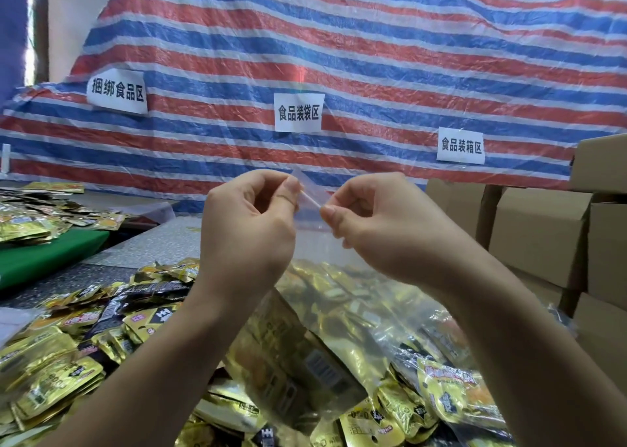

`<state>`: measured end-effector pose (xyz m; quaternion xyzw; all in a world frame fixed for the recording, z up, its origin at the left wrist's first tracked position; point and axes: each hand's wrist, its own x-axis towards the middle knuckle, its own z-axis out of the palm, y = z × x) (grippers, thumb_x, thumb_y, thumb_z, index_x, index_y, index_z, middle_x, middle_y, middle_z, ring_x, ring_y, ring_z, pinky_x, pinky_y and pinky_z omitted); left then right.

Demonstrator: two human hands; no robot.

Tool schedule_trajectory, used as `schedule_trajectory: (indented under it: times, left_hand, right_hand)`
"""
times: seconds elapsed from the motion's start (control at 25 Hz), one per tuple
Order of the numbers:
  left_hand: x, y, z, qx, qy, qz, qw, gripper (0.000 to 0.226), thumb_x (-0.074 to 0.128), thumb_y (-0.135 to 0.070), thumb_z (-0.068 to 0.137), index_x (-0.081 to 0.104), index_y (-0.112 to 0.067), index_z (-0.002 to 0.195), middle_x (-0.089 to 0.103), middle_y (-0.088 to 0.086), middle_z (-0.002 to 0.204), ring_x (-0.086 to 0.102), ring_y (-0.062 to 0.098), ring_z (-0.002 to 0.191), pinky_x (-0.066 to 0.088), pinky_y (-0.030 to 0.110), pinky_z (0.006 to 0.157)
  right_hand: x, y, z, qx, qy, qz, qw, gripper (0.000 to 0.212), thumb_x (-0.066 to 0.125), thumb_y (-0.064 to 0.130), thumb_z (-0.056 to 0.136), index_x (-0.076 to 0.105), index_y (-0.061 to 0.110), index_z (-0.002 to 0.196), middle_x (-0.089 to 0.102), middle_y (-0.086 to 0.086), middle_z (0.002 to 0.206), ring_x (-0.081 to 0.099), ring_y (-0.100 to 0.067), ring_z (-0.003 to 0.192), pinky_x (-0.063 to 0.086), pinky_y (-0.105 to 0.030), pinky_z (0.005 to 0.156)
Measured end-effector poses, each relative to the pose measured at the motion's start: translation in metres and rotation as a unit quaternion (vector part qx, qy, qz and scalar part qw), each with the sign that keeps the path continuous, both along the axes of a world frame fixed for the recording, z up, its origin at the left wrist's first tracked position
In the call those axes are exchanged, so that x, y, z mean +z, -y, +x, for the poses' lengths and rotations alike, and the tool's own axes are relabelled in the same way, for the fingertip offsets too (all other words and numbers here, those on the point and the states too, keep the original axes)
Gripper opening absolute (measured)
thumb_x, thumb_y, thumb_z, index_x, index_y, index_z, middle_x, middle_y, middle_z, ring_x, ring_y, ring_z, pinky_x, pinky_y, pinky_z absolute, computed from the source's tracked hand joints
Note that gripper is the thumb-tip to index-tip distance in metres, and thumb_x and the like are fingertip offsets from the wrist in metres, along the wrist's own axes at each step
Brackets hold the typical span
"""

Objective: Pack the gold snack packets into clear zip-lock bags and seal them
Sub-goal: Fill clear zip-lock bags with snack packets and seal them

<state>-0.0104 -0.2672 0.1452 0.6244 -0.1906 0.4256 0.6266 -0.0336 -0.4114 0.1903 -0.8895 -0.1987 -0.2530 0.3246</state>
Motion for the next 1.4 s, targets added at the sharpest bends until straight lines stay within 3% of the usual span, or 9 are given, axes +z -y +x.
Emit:
schedule_trajectory:
  times: [0.16,0.48,0.72,0.88,1.04,1.12,1.28,1.4]
  left_hand:
    - [0.002,-0.004,-0.002,-0.012,-0.003,0.028,1.000,0.024,0.061,-0.022,0.097,0.071,-0.025,0.075,0.069,-0.005,0.069,0.059,0.003,0.058,0.051,0.029,0.056]
    - [-0.002,0.001,-0.004,0.004,0.021,0.075,0.997,0.021,0.061,-0.023,0.096,0.071,-0.027,0.078,0.068,-0.003,0.070,0.061,0.017,0.062,0.050,0.039,0.058]
    - [-0.010,0.007,-0.001,0.002,0.032,0.041,0.999,0.020,0.062,-0.019,0.096,0.071,-0.021,0.078,0.067,0.000,0.068,0.058,0.014,0.058,0.046,0.029,0.052]
    - [-0.018,0.015,0.001,0.012,0.033,0.031,0.999,0.021,0.063,-0.017,0.095,0.069,-0.020,0.075,0.062,-0.006,0.062,0.047,0.002,0.052,0.039,0.019,0.049]
    - [-0.018,0.015,0.003,0.006,0.039,0.025,0.999,0.022,0.062,-0.019,0.096,0.068,-0.023,0.075,0.056,-0.011,0.057,0.044,0.000,0.049,0.035,0.015,0.046]
    - [-0.015,0.013,0.003,0.011,0.044,0.021,0.999,0.021,0.062,-0.020,0.096,0.068,-0.024,0.076,0.058,-0.011,0.059,0.046,0.001,0.050,0.037,0.018,0.046]
    - [-0.011,0.004,0.007,0.037,0.046,0.006,0.998,0.019,0.062,-0.023,0.096,0.068,-0.023,0.078,0.064,0.001,0.070,0.053,0.015,0.056,0.046,0.036,0.052]
    - [-0.009,0.000,0.007,0.042,0.043,0.001,0.998,0.019,0.061,-0.024,0.097,0.067,-0.024,0.079,0.063,-0.001,0.069,0.050,0.007,0.054,0.044,0.033,0.049]
  right_hand:
    - [0.005,-0.008,0.001,0.017,0.052,-0.029,0.998,0.020,0.066,0.039,0.093,0.068,0.023,0.080,0.065,0.009,0.070,0.058,-0.005,0.065,0.047,-0.027,0.060]
    - [0.005,-0.008,0.000,-0.030,0.108,-0.092,0.989,0.020,0.060,0.028,0.097,0.063,0.024,0.078,0.058,0.010,0.069,0.053,-0.006,0.063,0.034,-0.021,0.054]
    - [-0.005,-0.004,-0.005,-0.037,0.100,-0.105,0.989,0.024,0.056,0.030,0.099,0.057,0.024,0.076,0.056,0.007,0.068,0.049,-0.009,0.060,0.036,-0.030,0.053]
    - [-0.019,0.004,-0.010,-0.047,0.079,-0.103,0.990,0.021,0.053,0.033,0.100,0.057,0.025,0.081,0.059,0.009,0.074,0.054,-0.009,0.069,0.046,-0.034,0.060]
    - [-0.030,0.014,-0.015,-0.057,0.060,-0.104,0.991,0.021,0.049,0.035,0.101,0.055,0.026,0.084,0.058,0.009,0.075,0.052,-0.011,0.069,0.045,-0.036,0.061]
    - [-0.033,0.017,-0.015,-0.058,0.054,-0.104,0.991,0.021,0.049,0.036,0.101,0.054,0.026,0.083,0.057,0.010,0.074,0.050,-0.010,0.067,0.039,-0.033,0.058]
    - [-0.036,0.025,-0.016,-0.065,0.046,-0.111,0.991,0.023,0.049,0.037,0.101,0.053,0.027,0.080,0.056,0.009,0.074,0.048,-0.008,0.066,0.034,-0.028,0.055]
    - [-0.040,0.030,-0.018,-0.057,0.042,-0.103,0.992,0.025,0.051,0.035,0.100,0.051,0.029,0.076,0.056,0.010,0.073,0.051,-0.003,0.077,0.040,-0.024,0.058]
